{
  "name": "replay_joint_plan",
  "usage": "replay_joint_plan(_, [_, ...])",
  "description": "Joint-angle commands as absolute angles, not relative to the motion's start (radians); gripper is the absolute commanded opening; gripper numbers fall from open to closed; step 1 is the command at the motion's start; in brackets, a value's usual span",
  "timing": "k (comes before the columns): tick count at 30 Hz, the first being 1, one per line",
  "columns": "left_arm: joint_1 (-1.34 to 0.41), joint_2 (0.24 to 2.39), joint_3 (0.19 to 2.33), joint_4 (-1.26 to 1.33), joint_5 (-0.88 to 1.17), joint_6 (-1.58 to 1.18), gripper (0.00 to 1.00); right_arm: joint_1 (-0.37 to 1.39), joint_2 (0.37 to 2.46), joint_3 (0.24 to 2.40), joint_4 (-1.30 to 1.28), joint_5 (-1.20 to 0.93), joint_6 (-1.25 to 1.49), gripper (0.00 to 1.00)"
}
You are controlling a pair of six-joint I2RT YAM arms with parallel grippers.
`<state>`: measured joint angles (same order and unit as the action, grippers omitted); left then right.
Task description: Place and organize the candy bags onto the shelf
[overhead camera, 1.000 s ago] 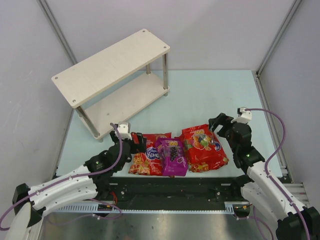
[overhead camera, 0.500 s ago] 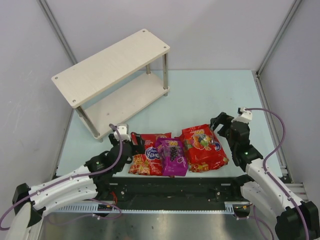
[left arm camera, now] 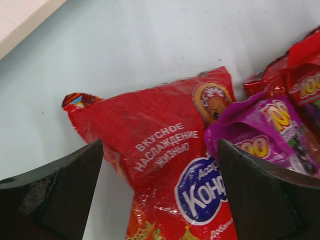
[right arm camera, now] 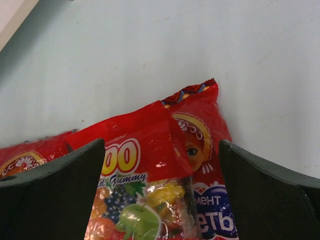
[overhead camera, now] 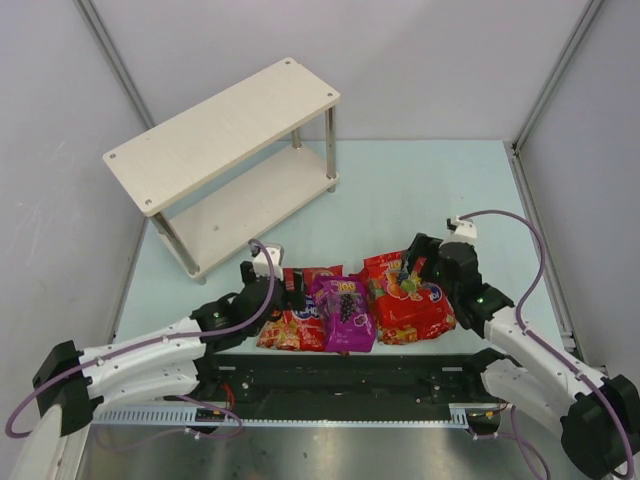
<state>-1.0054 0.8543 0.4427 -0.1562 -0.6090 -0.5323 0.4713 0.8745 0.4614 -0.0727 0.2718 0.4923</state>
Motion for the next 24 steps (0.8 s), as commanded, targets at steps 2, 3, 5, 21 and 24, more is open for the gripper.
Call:
replay_joint_plan(2, [-1.031,0.880,0.535,-0.069,-0.575,-0.502,1.00,0.508,0.819,0.512,-0.133,0.339,0.471,1.00])
replay_joint_plan(3, [-1.031,0.882,0.544,-0.074,-0.575,-0.500,1.00,0.509,0.812,0.514,-0.144,0.344,0.472,1.00])
replay_joint_plan(5, [-1.034,0.879,0.551,-0.081,-0.577,-0.499,1.00,0.508,0.808,0.515,-0.185,0.362,0.488,1.00])
replay_joint_plan(21, [-1.037,0.851,0.578,-0.092,-0.557,-0.495,1.00,0.509,0.867,0.468,-0.152,0.210,0.548,0.70])
replay_joint_plan(24, [-1.037,0.844,0.571,-0.094,-0.551,-0.500,1.00,0.508,0.888,0.456,-0.132,0.183,0.545,0.57])
